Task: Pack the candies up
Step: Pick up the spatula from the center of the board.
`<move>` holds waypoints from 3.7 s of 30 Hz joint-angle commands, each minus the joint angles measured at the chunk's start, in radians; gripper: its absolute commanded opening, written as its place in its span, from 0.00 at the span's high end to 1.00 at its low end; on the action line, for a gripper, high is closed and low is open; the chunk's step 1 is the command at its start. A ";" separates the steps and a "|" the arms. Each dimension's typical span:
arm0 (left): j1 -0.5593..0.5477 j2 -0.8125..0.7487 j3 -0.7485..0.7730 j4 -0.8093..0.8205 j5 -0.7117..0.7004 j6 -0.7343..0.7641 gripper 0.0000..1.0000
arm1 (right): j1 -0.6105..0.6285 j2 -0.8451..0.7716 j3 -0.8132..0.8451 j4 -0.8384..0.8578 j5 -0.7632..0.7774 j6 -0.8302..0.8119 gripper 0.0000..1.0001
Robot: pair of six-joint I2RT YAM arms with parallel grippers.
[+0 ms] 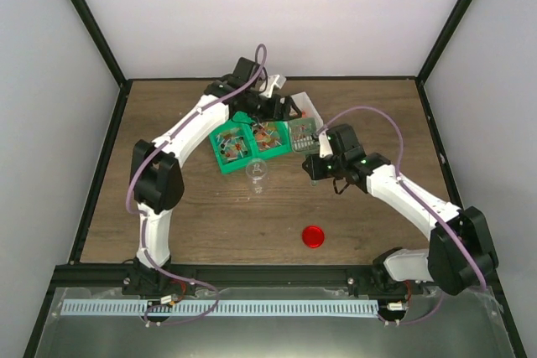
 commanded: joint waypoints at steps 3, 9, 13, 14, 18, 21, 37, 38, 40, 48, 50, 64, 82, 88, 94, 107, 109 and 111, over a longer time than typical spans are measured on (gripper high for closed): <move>0.004 0.029 0.022 -0.081 0.044 0.069 0.20 | 0.007 0.017 0.081 0.034 -0.064 -0.083 0.82; 0.002 0.040 0.025 -0.085 0.076 0.074 0.38 | 0.008 0.031 0.098 0.021 -0.090 -0.100 0.82; 0.000 0.037 0.018 -0.088 0.062 0.079 0.63 | 0.008 0.034 0.099 0.027 -0.111 -0.095 0.82; 0.000 0.037 0.017 -0.087 0.063 0.080 0.68 | 0.008 0.035 0.101 0.028 -0.115 -0.094 0.82; 0.000 0.034 0.011 -0.078 0.062 0.077 0.86 | 0.011 0.044 0.110 0.021 -0.135 -0.101 0.80; 0.000 0.036 0.004 -0.065 0.067 0.065 0.92 | 0.015 0.046 0.111 0.019 -0.139 -0.107 0.78; 0.074 0.060 -0.036 0.113 0.161 -0.026 0.96 | -0.077 -0.150 0.009 0.120 -0.038 0.048 0.18; 0.082 0.061 -0.040 0.127 0.175 -0.033 0.96 | -0.112 -0.169 -0.005 0.139 -0.070 0.078 0.14; 0.097 0.059 -0.052 0.171 0.207 -0.072 0.96 | -0.198 -0.202 -0.046 0.199 -0.174 0.163 0.05; 0.100 -0.004 -0.203 0.469 0.270 -0.282 0.96 | -0.437 -0.218 -0.286 0.752 -0.655 0.711 0.10; 0.099 -0.021 -0.234 0.505 0.256 -0.308 0.96 | -0.437 -0.189 -0.300 0.844 -0.684 0.772 0.14; 0.080 -0.060 -0.341 0.711 0.294 -0.458 0.96 | -0.429 -0.063 -0.309 0.967 -0.742 0.796 0.41; 0.076 -0.061 -0.366 0.695 0.344 -0.436 0.96 | -0.364 0.020 -0.253 1.025 -0.748 0.812 0.62; 0.076 -0.068 -0.375 0.698 0.347 -0.433 0.96 | -0.364 0.043 -0.243 1.037 -0.748 0.822 0.67; 0.076 -0.064 -0.373 0.693 0.337 -0.434 0.96 | -0.363 0.063 -0.231 1.051 -0.766 0.832 0.73; 0.076 -0.055 -0.375 0.688 0.320 -0.435 0.96 | -0.353 0.058 -0.249 1.057 -0.785 0.834 0.83; 0.077 -0.054 -0.375 0.687 0.319 -0.434 0.96 | -0.353 0.053 -0.251 1.056 -0.786 0.835 0.83; 0.077 -0.054 -0.376 0.687 0.318 -0.434 0.96 | -0.353 0.051 -0.252 1.056 -0.786 0.834 0.86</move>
